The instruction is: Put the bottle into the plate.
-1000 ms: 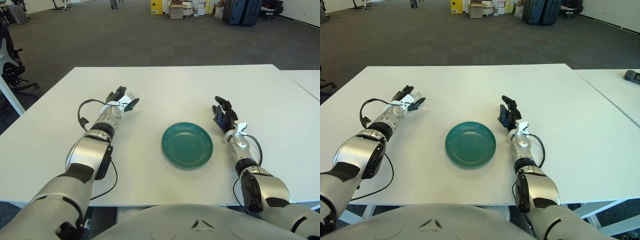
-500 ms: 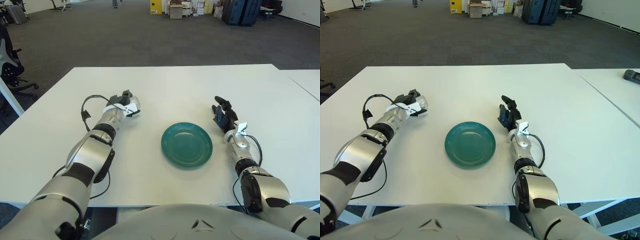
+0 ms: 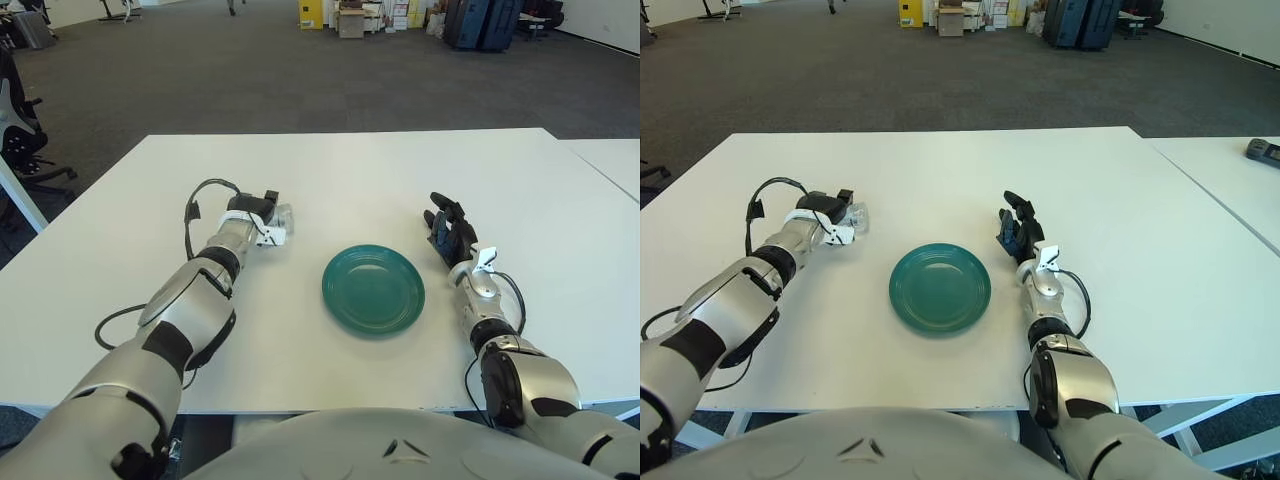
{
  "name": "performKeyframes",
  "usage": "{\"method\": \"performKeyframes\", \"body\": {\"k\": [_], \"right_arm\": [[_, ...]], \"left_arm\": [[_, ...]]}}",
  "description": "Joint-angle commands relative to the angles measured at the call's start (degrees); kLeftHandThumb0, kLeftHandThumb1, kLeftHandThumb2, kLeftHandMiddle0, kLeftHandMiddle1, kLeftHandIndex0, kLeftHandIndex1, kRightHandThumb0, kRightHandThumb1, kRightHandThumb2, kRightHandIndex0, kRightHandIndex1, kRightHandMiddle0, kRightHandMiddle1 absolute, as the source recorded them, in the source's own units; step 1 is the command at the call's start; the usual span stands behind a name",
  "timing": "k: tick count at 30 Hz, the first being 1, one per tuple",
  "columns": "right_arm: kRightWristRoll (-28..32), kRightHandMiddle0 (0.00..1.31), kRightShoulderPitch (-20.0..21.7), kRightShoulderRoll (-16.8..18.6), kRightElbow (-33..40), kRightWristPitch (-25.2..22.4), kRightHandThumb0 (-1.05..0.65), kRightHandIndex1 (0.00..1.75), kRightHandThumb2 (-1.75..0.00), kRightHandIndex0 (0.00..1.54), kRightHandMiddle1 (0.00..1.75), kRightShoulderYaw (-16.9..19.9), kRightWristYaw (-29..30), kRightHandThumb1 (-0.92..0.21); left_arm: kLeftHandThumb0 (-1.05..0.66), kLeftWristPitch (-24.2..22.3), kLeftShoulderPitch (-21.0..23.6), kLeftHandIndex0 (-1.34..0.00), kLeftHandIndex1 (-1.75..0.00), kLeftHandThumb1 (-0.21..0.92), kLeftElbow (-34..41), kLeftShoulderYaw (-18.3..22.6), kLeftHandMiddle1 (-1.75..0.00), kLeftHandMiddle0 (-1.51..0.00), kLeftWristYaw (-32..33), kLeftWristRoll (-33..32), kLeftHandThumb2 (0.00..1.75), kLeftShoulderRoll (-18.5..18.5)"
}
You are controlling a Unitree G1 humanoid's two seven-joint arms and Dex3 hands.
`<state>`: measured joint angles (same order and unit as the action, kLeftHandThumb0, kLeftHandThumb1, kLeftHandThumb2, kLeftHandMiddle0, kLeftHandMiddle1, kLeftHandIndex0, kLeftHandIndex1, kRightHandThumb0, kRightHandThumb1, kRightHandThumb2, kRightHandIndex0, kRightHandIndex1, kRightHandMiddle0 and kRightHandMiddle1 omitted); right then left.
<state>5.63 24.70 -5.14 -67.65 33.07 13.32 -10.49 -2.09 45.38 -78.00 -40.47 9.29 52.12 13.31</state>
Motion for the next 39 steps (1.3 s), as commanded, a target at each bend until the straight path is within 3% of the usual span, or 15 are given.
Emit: {"method": "performKeyframes", "body": {"k": [1,6,12,21,30,35,39], "right_arm": [[0.3,0.0,-3.4,1.0,-2.3,-2.9,-0.84,0.01,-0.9,0.3,0.69,0.0,0.0,-0.92],[0.6,0.0,-3.5,1.2,-2.0,-2.7,-0.85,0.02,-0.93,0.31,0.72,0.3,-0.3,-0.92],[1.2,0.0,-3.4,1.4,-2.0,-2.5,-0.85,0.02,-0.96,0.32,0.74,0.8,-0.8,-0.92],[1.7,0.0,-3.3,1.6,-2.1,-2.5,-0.85,0.02,-0.98,0.33,0.76,1.3,-1.6,-0.92],[1.7,0.0,-3.4,1.7,-2.1,-2.3,-0.83,0.02,-0.99,0.32,0.76,1.5,-1.7,-0.92],[2.0,0.0,-3.5,1.6,-2.3,-2.4,-0.83,0.01,-0.98,0.32,0.76,1.6,-2.0,-0.92],[2.1,0.0,-3.6,1.6,-2.4,-2.5,-0.82,0.01,-0.97,0.32,0.75,1.4,-2.1,-0.92]], "left_arm": [[-0.49,1.5,-5.6,-0.43,-1.65,0.53,-2.6,-2.6,-1.69,-0.81,-1.4,1.9,0.89,-0.5],[-0.43,2.8,-6.2,-0.51,-1.66,0.51,-2.5,-3.1,-1.74,-1.03,0.9,1.6,0.99,-0.3],[-0.42,4.7,-6.7,-0.53,-1.64,0.51,-2.3,-2.7,-1.75,-1.13,4.0,0.8,0.99,-0.3],[-0.42,8.5,-6.8,-0.53,-1.64,0.52,-2.0,-2.6,-1.75,-1.17,8.1,0.6,0.97,0.1],[-0.44,11.5,-3.6,-0.54,-1.74,0.41,-1.0,-0.4,-1.75,-1.17,11.2,-1.8,1.18,-0.5],[-0.46,13.8,-1.4,-0.58,-1.74,0.36,1.8,2.3,-1.75,-1.17,14.4,-5.0,1.26,-2.0],[-0.46,18.1,-1.2,-0.59,-1.75,0.34,8.7,4.8,-1.75,-1.16,19.0,-7.5,1.28,-2.0]]}}
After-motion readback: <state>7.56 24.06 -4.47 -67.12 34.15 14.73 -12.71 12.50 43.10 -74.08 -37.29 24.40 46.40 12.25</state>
